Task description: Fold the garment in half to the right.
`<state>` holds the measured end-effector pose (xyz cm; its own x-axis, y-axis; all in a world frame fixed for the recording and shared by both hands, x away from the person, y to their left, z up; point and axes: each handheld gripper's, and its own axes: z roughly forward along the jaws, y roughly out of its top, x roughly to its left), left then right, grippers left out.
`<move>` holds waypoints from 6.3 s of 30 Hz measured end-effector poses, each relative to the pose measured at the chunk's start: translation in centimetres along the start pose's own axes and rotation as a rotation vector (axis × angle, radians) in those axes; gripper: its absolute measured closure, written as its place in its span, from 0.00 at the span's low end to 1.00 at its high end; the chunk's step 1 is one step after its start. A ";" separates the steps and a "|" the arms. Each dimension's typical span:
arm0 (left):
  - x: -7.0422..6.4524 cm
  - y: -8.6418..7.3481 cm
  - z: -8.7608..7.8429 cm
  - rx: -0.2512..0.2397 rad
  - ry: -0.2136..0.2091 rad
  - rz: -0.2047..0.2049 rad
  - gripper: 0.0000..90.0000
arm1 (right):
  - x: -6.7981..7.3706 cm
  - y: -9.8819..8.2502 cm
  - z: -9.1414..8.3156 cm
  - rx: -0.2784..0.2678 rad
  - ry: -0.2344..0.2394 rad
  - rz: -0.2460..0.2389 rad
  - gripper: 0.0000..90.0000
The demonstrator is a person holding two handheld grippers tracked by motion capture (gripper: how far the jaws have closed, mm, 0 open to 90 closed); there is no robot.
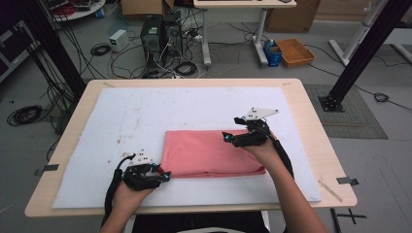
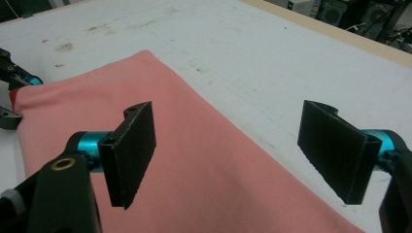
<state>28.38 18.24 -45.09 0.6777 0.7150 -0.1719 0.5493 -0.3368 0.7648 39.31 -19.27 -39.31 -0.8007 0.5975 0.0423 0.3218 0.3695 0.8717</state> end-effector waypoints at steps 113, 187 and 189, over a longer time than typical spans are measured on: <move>-8.3 13.2 9.0 -0.036 -0.430 0.250 0.88 | -0.2 5.2 3.7 0.147 0.050 -0.085 0.95; -0.2 7.8 4.5 -0.089 -0.137 0.074 0.45 | 0.0 3.3 8.1 0.322 -0.009 -0.091 0.98; -0.2 7.8 4.5 -0.090 -0.138 0.071 0.45 | 0.1 3.3 8.5 0.317 -0.009 -0.095 0.98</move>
<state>34.72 12.77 -41.89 0.7774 0.5982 -0.1945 0.4559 -0.3228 0.8294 44.54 -11.93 -40.52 -0.8308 0.5553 -0.0373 0.3881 0.6262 0.6762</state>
